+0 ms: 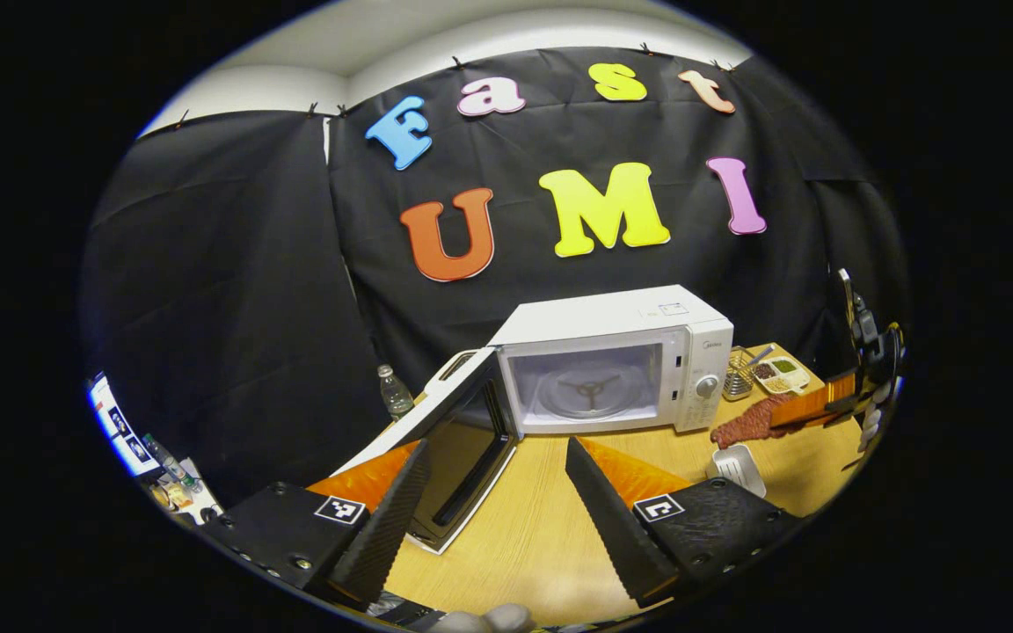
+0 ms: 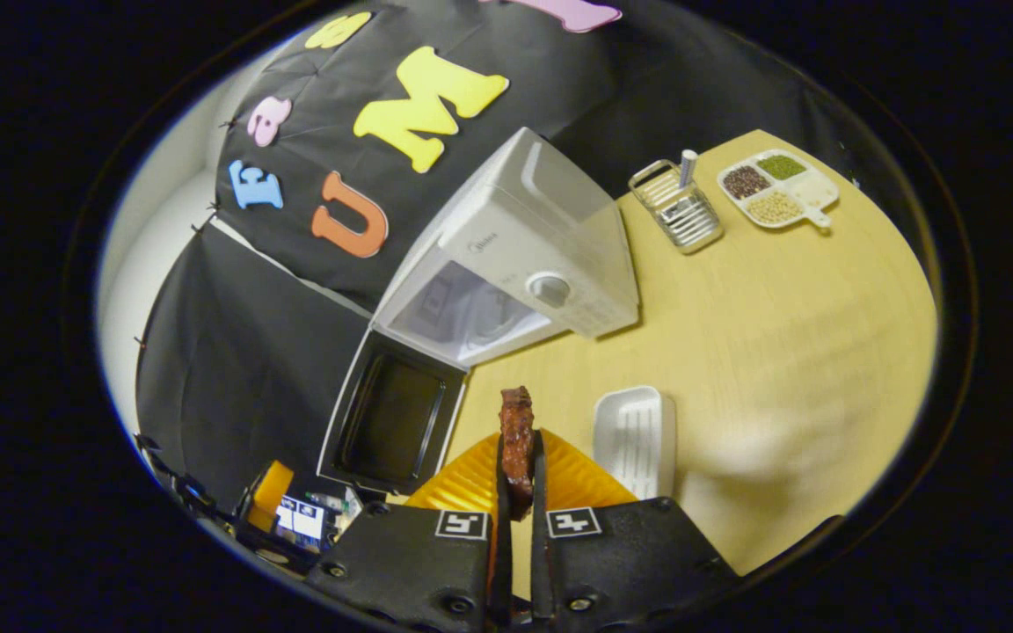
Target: Open the microwave oven with the left hand, put the food in, and close the microwave oven.
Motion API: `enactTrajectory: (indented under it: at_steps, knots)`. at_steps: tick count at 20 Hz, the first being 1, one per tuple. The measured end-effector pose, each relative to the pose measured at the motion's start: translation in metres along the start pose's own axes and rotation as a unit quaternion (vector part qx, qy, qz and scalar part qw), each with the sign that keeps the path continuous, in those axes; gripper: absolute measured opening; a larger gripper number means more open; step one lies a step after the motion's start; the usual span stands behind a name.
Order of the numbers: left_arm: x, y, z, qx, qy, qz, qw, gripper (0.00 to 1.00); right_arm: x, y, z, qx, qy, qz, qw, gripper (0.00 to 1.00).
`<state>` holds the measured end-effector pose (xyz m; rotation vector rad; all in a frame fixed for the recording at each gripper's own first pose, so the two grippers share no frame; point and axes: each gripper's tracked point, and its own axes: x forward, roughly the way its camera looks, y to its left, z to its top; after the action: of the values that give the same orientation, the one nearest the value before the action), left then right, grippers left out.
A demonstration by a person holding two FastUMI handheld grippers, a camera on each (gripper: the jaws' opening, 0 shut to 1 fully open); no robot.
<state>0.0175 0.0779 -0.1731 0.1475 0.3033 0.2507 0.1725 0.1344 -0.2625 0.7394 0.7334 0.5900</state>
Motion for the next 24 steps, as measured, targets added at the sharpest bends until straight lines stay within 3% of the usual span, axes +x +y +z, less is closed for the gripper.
enactTrajectory:
  at_steps: [5,9,16,22,24]
  knots:
    - [0.009,0.015,0.002,0.013,-0.023,-0.069,0.997,0.95,0.076,0.059,0.006,0.039,-0.115,0.014,0.993,0.10]
    - [0.018,0.036,-0.007,0.003,-0.027,-0.086,0.996,0.95,0.154,0.081,0.002,0.111,-0.180,0.022,0.977,0.11]
    - [0.025,0.054,-0.027,0.050,-0.049,-0.081,0.994,0.95,0.263,0.068,0.012,0.207,-0.252,-0.017,0.945,0.10]
    - [0.031,0.068,-0.053,0.024,-0.024,-0.074,0.997,0.95,0.316,0.055,0.043,0.201,-0.309,-0.075,0.927,0.11]
    - [0.031,0.073,-0.059,0.026,-0.015,-0.068,0.997,0.95,0.331,0.052,0.047,0.191,-0.315,-0.092,0.925,0.11]
